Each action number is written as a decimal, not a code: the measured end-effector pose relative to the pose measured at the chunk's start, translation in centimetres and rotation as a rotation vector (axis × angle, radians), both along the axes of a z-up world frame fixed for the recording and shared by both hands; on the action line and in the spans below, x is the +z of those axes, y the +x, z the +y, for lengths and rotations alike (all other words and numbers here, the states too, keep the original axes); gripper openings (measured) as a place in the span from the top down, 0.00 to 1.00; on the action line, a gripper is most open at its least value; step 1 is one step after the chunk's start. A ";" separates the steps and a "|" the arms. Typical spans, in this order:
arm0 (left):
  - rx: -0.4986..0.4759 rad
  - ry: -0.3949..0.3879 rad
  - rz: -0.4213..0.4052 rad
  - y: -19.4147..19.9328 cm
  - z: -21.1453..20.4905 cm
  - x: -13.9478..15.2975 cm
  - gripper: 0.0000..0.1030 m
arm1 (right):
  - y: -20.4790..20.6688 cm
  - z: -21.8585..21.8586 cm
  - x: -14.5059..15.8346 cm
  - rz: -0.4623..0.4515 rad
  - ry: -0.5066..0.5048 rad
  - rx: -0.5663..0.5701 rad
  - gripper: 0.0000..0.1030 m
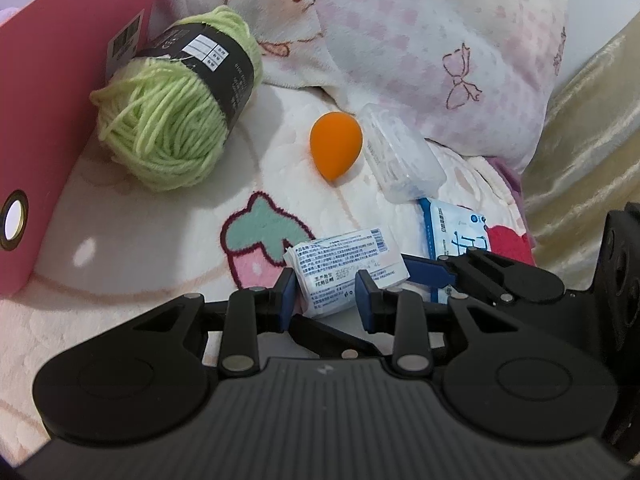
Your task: Organize objects
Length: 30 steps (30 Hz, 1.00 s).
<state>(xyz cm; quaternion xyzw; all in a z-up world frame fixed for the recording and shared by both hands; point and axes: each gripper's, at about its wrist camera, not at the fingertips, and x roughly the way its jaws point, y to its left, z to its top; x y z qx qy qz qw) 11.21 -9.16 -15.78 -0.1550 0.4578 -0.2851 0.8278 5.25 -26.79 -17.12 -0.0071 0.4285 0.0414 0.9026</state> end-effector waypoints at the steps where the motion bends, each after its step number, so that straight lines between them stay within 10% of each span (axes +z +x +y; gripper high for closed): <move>1: 0.003 0.001 0.006 0.0 0.1 0.0 0.71 | 0.0 0.1 0.1 0.002 0.000 -0.002 0.15; 30: -0.026 0.116 0.075 -2.7 1.7 3.9 0.68 | -2.5 4.1 3.2 0.067 0.090 -0.101 0.15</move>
